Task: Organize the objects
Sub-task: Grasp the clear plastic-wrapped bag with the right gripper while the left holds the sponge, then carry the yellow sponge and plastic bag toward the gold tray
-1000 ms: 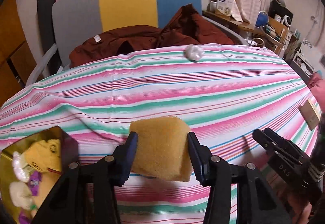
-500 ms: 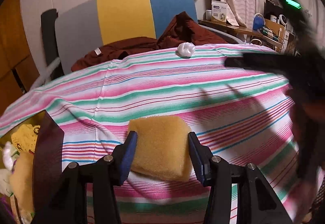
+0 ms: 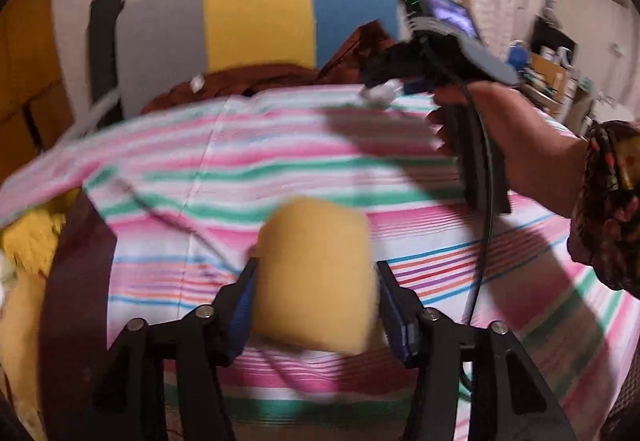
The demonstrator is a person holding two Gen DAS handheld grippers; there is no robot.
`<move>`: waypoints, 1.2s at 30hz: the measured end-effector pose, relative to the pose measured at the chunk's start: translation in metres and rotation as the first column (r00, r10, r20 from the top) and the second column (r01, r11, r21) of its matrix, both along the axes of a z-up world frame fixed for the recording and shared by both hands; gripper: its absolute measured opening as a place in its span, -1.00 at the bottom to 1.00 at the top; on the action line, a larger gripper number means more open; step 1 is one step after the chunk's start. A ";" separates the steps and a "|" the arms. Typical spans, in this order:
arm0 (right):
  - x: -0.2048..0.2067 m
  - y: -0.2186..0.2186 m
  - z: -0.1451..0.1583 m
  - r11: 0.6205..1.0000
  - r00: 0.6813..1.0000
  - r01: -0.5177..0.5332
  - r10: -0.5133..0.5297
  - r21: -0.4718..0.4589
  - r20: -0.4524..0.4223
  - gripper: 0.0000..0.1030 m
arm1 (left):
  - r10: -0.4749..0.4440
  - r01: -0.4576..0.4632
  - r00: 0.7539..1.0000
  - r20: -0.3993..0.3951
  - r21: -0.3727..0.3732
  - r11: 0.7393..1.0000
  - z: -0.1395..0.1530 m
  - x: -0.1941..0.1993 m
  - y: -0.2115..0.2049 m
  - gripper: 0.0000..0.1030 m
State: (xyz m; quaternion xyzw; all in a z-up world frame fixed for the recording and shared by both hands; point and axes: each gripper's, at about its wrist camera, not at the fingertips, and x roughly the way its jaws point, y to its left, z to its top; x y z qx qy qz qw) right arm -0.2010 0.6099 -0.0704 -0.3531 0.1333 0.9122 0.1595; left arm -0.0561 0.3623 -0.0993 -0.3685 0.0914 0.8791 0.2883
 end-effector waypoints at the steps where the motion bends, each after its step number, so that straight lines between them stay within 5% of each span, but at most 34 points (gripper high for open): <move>1: -0.005 0.002 -0.002 1.000 1.000 0.005 -0.005 -0.011 0.001 0.07 | 0.002 -0.003 1.000 0.031 0.034 0.999 -0.002 -0.005 -0.005 0.16; 6: -0.020 0.012 -0.007 0.998 0.999 0.039 -0.039 -0.039 0.012 -0.30 | 0.001 -0.003 0.999 0.039 0.050 0.999 -0.004 -0.006 -0.005 0.15; 16: 0.010 0.002 0.002 0.998 0.998 0.056 -0.056 -0.013 -0.013 -0.33 | -0.002 -0.002 0.999 0.048 0.069 0.998 -0.005 -0.007 -0.008 0.15; 26: 0.098 -0.024 0.007 0.991 0.997 0.070 -0.071 -0.114 -0.001 -0.33 | -0.002 -0.002 0.999 0.054 0.078 0.997 -0.003 -0.007 -0.010 0.15; 36: 0.173 -0.060 0.024 0.994 0.995 0.085 -0.088 -0.072 -0.043 -0.32 | -0.002 -0.002 0.998 0.055 0.074 0.997 -0.002 -0.007 -0.010 0.15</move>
